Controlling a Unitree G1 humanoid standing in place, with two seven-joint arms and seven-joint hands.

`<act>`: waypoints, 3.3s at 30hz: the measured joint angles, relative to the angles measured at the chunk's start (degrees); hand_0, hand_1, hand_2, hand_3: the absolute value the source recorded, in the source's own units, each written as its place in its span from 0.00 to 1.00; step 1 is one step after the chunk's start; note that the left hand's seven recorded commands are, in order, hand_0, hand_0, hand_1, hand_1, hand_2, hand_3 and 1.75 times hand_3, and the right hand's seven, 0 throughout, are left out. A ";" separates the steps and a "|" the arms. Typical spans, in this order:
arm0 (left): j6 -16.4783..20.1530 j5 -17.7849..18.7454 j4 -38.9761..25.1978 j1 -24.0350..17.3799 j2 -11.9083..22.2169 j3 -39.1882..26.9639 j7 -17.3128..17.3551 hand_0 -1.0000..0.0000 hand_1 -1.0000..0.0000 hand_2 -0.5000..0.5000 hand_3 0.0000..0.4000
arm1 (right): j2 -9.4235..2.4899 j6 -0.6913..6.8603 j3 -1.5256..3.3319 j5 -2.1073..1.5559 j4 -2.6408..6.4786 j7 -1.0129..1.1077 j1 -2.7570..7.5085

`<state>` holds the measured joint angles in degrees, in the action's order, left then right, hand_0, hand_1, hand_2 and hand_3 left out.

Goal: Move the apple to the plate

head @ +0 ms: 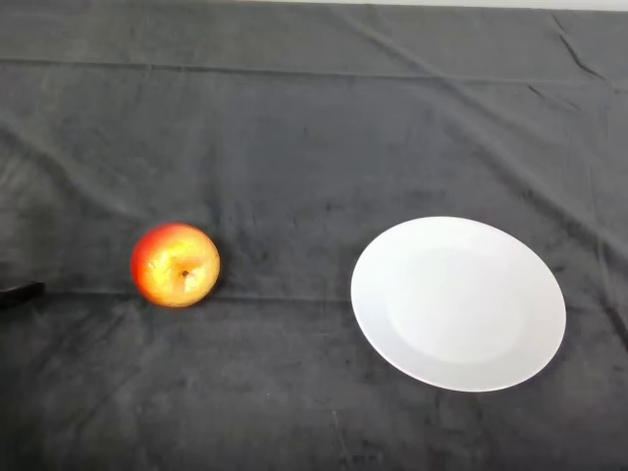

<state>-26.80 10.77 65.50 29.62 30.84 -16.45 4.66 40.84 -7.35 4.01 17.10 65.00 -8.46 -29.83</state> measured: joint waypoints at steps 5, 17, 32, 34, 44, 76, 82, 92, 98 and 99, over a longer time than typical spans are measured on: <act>-0.08 -2.01 -0.07 1.33 -2.39 2.46 0.08 1.00 1.00 0.50 0.00 | 0.02 -0.01 -0.04 0.00 -0.05 0.00 -0.01; -1.65 -6.40 -0.11 1.67 -6.48 6.90 1.76 1.00 1.00 0.50 0.00 | 0.04 -0.01 -0.11 -0.02 -0.15 0.00 -0.03; -3.45 -11.18 -1.82 2.90 -10.67 13.64 3.08 1.00 1.00 0.50 0.00 | 0.13 0.02 -0.15 -0.02 -0.33 0.00 -0.02; -3.96 -11.28 -1.89 3.47 -11.01 13.83 3.26 1.00 1.00 0.50 0.00 | 0.12 0.02 -0.15 -0.02 -0.50 0.01 -0.02; -4.17 -14.13 -2.31 3.88 -12.09 17.72 3.40 1.00 1.00 0.50 0.00 | 0.14 0.02 -0.16 -0.01 -0.61 0.01 -0.02; -1.85 -22.57 -2.34 12.12 -12.47 25.54 2.37 0.00 0.01 0.50 1.00 | 0.25 0.31 -0.29 -0.01 -0.75 0.02 -0.02; -1.97 -24.22 -2.35 14.19 -13.97 27.36 2.33 0.00 0.01 0.50 1.00 | 0.26 0.32 -0.30 -0.01 -0.76 0.02 -0.03; -3.12 -27.55 -2.36 17.78 -18.64 32.10 1.85 0.00 0.00 0.50 1.00 | 0.29 0.31 -0.34 -0.02 -0.96 0.02 -0.06; -3.66 -29.09 -2.36 18.60 -20.61 36.05 1.84 0.00 0.00 0.50 1.00 | 0.30 0.30 -0.35 -0.02 -1.01 0.02 -0.06; -3.85 -29.27 -2.36 18.68 -20.92 36.32 1.84 0.00 0.00 0.50 1.00 | 0.30 0.30 -0.35 -0.02 -1.02 0.02 -0.07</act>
<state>-30.65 -18.51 63.14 48.30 9.92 19.87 6.50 41.15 -7.05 3.66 17.08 63.98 -8.43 -29.89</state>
